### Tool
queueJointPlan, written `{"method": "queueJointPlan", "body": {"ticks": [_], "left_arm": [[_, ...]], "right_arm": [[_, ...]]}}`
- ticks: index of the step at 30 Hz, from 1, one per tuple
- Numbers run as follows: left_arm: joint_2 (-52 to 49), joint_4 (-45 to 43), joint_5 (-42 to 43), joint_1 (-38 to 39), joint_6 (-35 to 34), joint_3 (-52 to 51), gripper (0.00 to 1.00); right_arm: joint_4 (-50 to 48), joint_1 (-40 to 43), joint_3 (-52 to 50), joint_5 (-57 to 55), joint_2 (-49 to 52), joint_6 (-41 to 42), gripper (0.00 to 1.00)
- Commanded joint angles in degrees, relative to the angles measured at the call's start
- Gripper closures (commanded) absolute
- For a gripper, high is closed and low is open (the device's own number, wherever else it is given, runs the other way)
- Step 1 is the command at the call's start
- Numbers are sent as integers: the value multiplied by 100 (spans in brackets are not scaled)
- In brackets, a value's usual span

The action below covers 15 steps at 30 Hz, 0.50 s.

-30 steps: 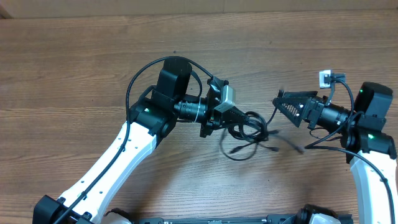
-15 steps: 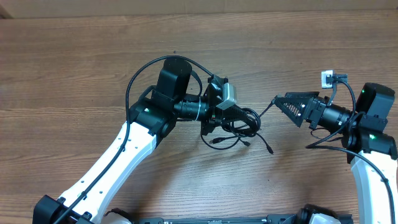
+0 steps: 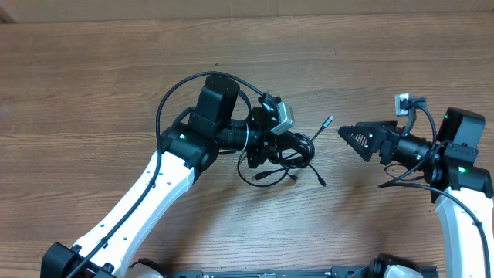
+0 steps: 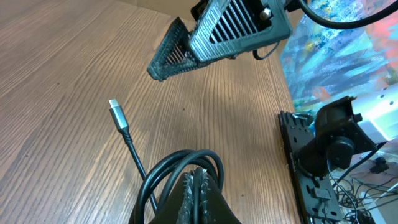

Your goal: Untangle cables

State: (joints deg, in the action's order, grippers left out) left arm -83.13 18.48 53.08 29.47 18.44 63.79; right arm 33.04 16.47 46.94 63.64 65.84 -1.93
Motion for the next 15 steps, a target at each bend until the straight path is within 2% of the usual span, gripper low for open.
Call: {"method": "queueJointPlan", "body": {"ticks": [1,4,9,15], "left_arm": [[151,-28,-9,-22,61,98,96],[151,-11,-9,-22,61,98,96],[151,-9,-13,-22,37,98,96],[151,-31,-11,-20,-315,98,96]], "right_arm": [[96,26,74,-216,-85,-162,0],[282,4,74,-195,-85,-619,0],[1064,-181,74,205,-85,-2190,4],[1102,-557,74,852,-85,-2817,4]]}}
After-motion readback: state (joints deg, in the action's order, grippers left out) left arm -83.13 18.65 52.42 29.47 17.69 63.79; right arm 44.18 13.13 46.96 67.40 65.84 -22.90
